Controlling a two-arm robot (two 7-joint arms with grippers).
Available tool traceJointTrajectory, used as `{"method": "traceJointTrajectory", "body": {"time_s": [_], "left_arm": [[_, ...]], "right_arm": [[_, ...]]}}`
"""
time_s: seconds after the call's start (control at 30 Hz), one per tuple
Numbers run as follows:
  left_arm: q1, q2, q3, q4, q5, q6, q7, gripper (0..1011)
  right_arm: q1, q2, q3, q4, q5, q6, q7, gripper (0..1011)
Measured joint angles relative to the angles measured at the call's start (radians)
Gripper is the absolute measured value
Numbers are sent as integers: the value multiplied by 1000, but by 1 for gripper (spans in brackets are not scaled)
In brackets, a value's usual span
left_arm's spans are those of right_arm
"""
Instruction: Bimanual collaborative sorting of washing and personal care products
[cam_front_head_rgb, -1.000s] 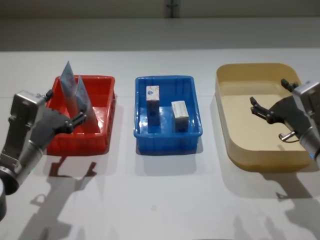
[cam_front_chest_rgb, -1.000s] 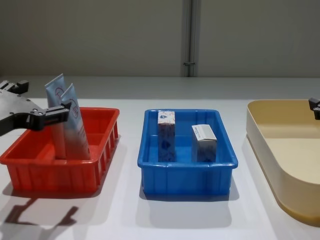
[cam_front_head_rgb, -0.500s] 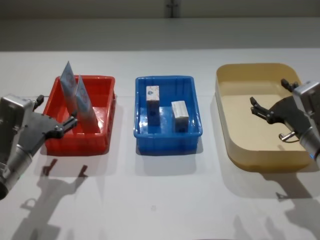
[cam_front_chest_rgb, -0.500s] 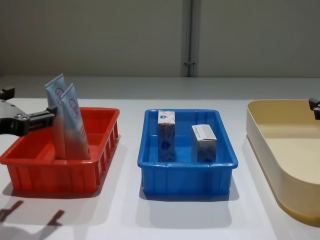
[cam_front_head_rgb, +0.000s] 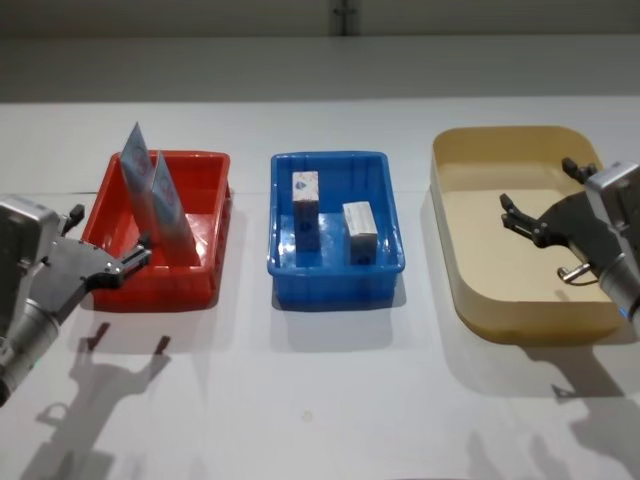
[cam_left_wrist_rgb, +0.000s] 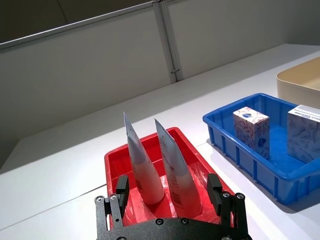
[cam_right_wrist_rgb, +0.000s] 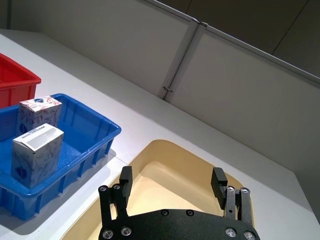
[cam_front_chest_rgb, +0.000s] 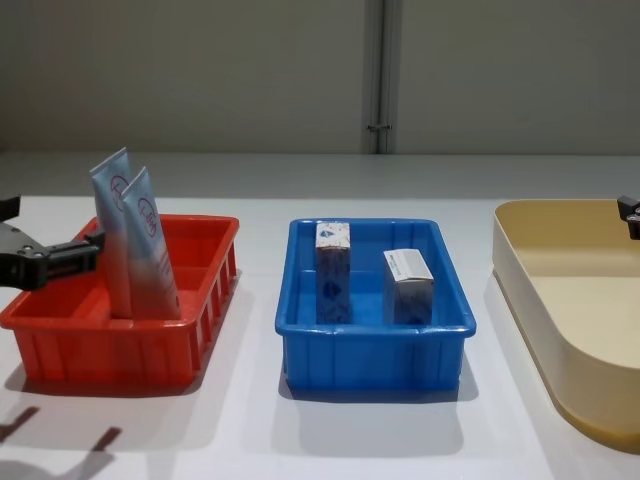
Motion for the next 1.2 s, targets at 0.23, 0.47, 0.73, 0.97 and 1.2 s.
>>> {"method": "traceJointTrajectory", "body": {"time_s": [0.23,0.47,0.73,0.97,1.2], "left_arm": [[-4,-21,-8,10,-11,31,-30,1001],[-18,-50,-17,28,-23,61,-49,1001],[-50,-88,-17,67,-15,77,-63,1001],[-79,-117,-20,107,-5,86,-77,1001],[-126,-150,-27,171,2,93,-99,1001]], "right_arm": [[0,0,0,0,0,0,0,1001],[0,0,0,0,0,0,0,1001],[0,0,0,0,0,0,0,1001],[0,0,0,0,0,0,0,1001],[0,0,0,0,0,0,0,1001]]}}
